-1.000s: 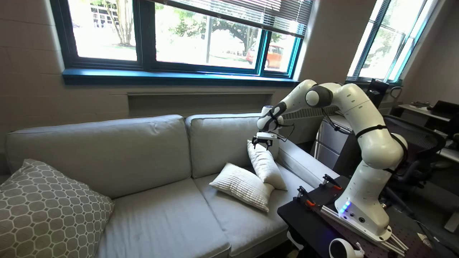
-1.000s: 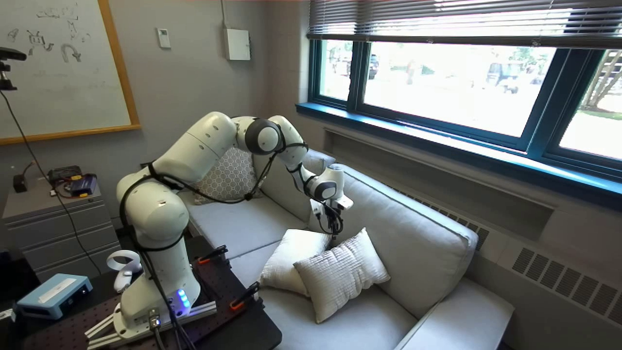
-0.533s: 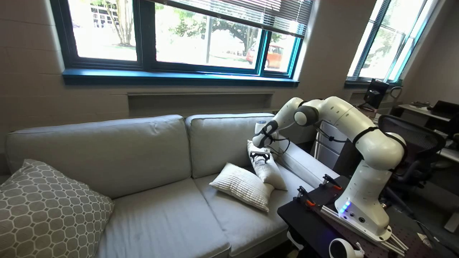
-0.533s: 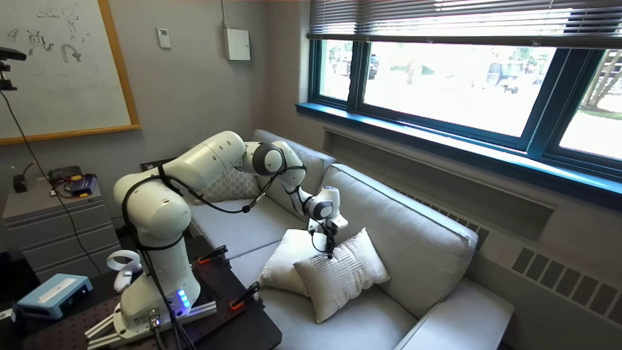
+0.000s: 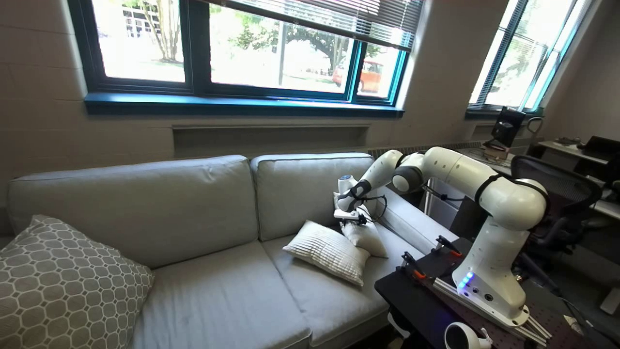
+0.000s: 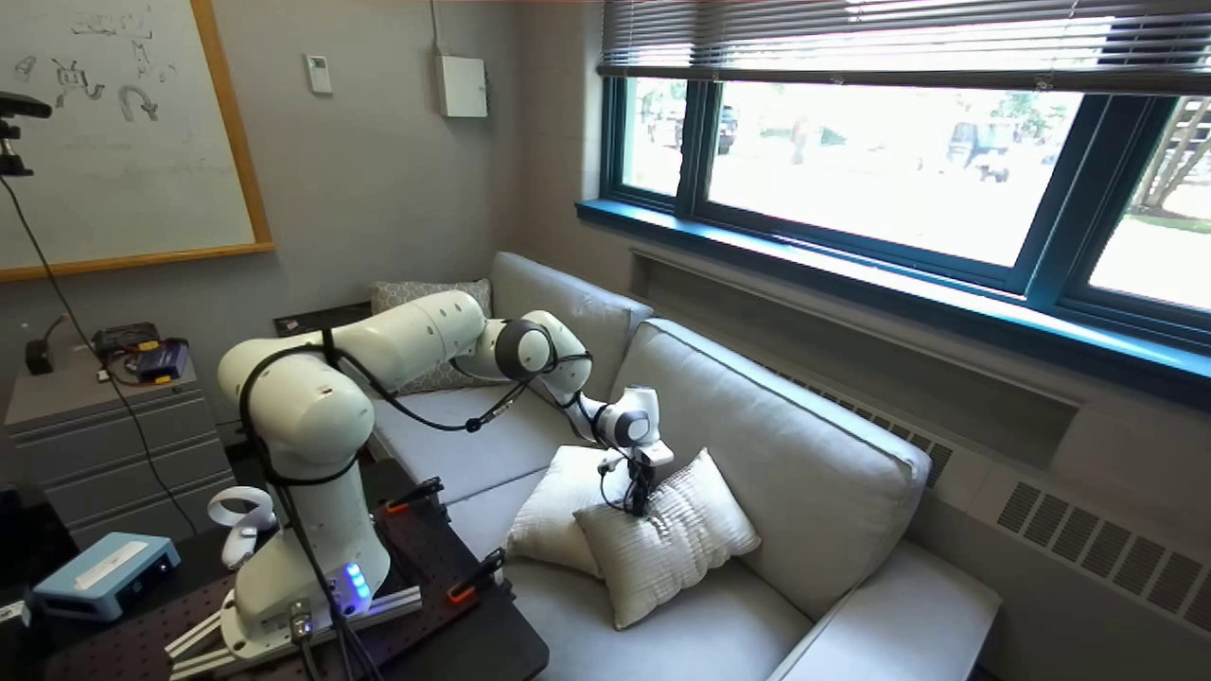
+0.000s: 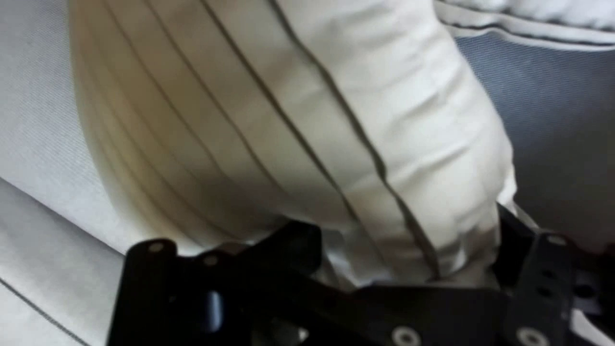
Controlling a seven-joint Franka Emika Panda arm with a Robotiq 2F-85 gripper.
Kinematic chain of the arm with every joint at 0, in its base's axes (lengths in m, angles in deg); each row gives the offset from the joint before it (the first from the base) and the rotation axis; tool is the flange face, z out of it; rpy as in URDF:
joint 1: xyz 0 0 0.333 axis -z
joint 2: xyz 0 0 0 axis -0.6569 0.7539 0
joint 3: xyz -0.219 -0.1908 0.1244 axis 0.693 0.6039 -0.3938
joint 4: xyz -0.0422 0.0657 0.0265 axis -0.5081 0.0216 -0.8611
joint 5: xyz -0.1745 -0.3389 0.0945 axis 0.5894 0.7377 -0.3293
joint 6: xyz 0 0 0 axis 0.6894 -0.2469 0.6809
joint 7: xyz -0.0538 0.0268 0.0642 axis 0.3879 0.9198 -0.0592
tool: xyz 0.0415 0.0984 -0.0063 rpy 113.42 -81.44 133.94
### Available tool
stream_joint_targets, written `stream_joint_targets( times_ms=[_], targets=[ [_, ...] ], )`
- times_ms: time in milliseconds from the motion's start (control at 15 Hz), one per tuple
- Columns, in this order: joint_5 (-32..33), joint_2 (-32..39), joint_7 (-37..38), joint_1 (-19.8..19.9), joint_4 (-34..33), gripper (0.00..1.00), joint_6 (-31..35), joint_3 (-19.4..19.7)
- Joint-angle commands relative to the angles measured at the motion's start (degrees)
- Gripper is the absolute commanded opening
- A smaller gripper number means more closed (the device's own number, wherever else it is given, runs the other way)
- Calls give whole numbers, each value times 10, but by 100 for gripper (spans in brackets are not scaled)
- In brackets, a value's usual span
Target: Place the striped pillows against the right armrest
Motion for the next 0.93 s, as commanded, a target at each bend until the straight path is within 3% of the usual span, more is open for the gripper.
stream_joint_targets(
  times_ms=[0, 133, 200, 533, 867],
  targets=[
    [41, 7, 44, 7, -27, 60, -39, 7],
    [46, 7, 39, 24, -42, 45, -40, -5],
    [17, 0, 15, 26, -35, 37, -30, -1],
    [3, -75, -90, 68, 49, 3, 35, -27],
    [5, -145, -244, 149, 131, 3, 122, -49]
  ],
)
